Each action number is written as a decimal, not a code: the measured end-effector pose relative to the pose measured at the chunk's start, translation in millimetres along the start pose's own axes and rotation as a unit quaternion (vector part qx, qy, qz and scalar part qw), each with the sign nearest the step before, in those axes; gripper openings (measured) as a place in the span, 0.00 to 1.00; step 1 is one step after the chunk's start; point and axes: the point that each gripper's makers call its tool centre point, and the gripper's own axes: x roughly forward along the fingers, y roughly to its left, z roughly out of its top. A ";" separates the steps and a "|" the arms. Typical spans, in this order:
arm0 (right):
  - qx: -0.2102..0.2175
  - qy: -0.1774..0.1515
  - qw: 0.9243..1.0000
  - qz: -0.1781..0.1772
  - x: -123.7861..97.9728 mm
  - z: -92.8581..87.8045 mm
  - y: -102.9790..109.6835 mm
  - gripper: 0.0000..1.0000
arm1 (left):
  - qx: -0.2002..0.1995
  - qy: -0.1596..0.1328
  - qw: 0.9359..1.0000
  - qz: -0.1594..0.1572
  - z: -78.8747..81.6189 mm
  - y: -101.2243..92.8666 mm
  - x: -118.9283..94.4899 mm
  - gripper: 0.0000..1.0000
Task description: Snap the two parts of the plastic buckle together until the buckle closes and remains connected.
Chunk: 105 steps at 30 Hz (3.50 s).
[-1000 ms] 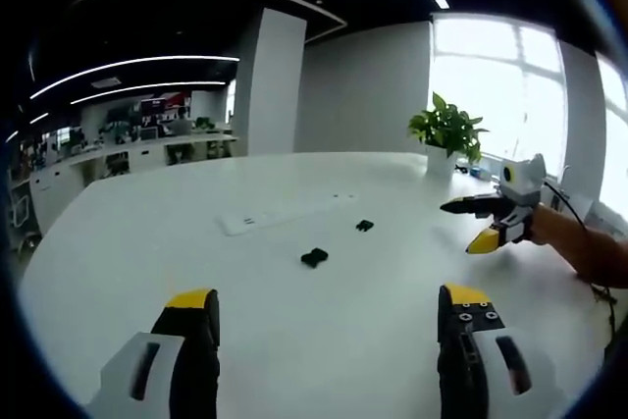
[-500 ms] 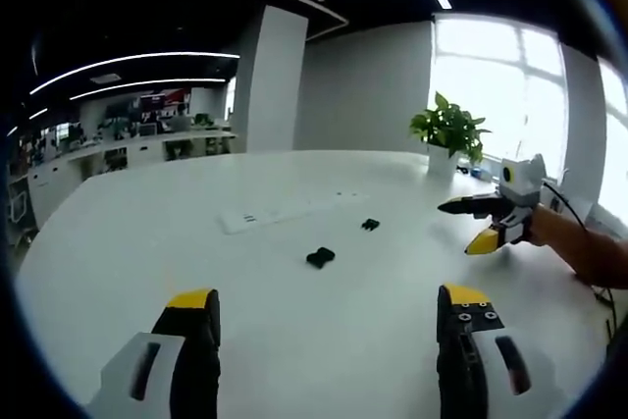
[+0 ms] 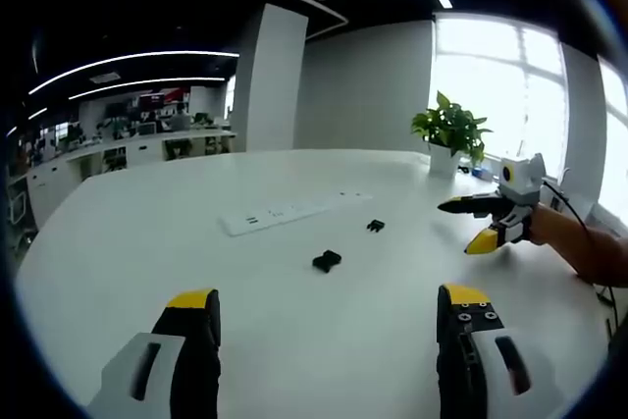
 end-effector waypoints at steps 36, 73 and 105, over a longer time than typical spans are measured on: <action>0.006 0.002 1.000 0.002 18.4 3.9 -7.3 0.94 | -0.005 0.002 1.000 -0.006 6.5 7.0 23.2 0.92; 0.007 0.001 1.000 0.002 33.1 12.5 -21.2 0.93 | -0.004 0.007 1.000 -0.012 12.3 18.3 40.4 0.92; 0.016 -0.007 1.000 0.002 46.7 23.6 -34.2 0.91 | -0.009 0.007 1.000 -0.023 18.8 27.2 55.6 0.90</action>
